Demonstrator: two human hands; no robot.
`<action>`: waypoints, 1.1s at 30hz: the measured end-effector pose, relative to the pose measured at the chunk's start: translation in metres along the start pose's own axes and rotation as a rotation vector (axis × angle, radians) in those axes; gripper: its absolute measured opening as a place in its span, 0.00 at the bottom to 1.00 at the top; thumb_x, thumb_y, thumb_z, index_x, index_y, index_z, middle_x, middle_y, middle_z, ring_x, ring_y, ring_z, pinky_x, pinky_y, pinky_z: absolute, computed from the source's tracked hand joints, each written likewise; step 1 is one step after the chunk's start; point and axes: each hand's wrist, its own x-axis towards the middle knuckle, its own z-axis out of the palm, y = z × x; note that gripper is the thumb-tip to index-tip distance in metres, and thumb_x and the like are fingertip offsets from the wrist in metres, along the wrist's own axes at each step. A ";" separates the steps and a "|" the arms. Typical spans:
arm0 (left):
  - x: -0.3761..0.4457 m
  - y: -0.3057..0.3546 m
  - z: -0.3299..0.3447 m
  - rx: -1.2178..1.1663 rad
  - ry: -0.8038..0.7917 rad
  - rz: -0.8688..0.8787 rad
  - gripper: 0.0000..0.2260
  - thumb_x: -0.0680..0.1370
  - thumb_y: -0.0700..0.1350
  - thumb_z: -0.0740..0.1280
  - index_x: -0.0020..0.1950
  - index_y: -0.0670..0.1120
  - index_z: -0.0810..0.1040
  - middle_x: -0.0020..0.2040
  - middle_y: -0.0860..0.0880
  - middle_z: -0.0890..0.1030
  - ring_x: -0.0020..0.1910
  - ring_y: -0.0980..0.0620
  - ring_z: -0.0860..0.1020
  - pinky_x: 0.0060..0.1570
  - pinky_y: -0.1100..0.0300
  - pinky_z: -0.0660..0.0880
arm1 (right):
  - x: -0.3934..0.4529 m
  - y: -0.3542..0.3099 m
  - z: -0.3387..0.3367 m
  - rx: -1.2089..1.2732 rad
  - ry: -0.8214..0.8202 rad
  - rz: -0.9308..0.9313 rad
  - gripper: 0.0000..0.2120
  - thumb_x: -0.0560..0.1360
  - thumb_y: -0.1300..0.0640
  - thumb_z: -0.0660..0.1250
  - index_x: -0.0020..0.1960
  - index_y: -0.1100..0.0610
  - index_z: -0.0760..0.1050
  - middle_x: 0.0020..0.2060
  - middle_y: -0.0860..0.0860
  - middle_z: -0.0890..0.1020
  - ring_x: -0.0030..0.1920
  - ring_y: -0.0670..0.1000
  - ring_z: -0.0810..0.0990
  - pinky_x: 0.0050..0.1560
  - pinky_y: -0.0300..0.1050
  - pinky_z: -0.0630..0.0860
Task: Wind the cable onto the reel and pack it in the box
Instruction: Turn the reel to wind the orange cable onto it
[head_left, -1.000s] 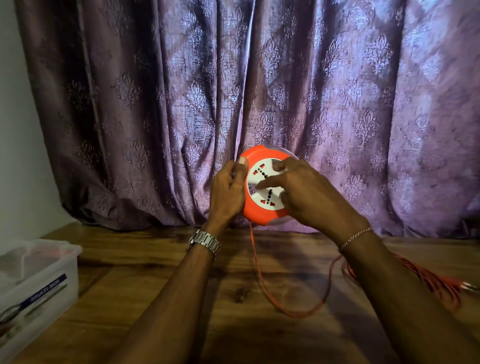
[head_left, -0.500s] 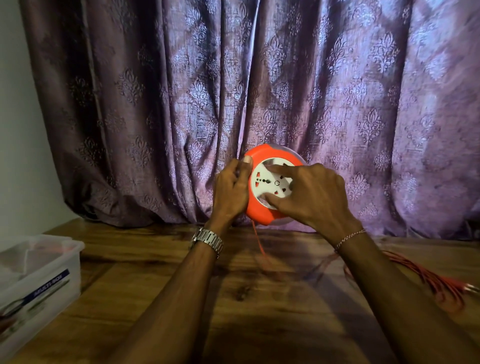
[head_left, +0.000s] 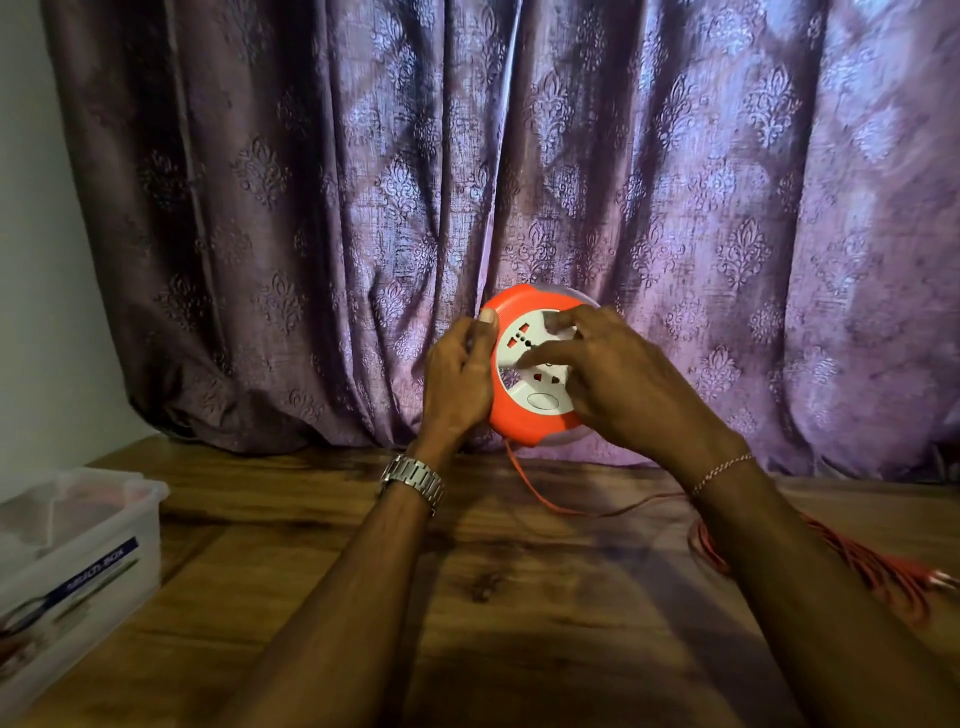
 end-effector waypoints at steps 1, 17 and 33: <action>0.000 0.000 0.000 -0.002 0.004 0.002 0.18 0.81 0.57 0.60 0.35 0.49 0.68 0.33 0.50 0.74 0.36 0.51 0.70 0.42 0.38 0.73 | 0.000 -0.001 0.000 -0.011 -0.052 -0.002 0.26 0.70 0.64 0.65 0.60 0.39 0.77 0.67 0.53 0.71 0.65 0.58 0.69 0.57 0.53 0.74; -0.001 0.002 0.001 -0.005 -0.025 -0.007 0.18 0.82 0.57 0.60 0.37 0.48 0.69 0.33 0.48 0.73 0.36 0.50 0.70 0.41 0.39 0.72 | -0.004 -0.003 0.012 -0.150 0.282 0.253 0.31 0.62 0.25 0.63 0.62 0.35 0.74 0.40 0.48 0.86 0.45 0.57 0.82 0.38 0.45 0.74; 0.000 0.002 -0.001 0.000 -0.037 -0.015 0.19 0.80 0.60 0.60 0.37 0.48 0.69 0.33 0.47 0.72 0.35 0.51 0.68 0.39 0.41 0.71 | -0.002 -0.005 -0.003 -0.143 -0.099 -0.088 0.27 0.61 0.60 0.76 0.55 0.38 0.80 0.68 0.52 0.71 0.64 0.58 0.68 0.48 0.46 0.69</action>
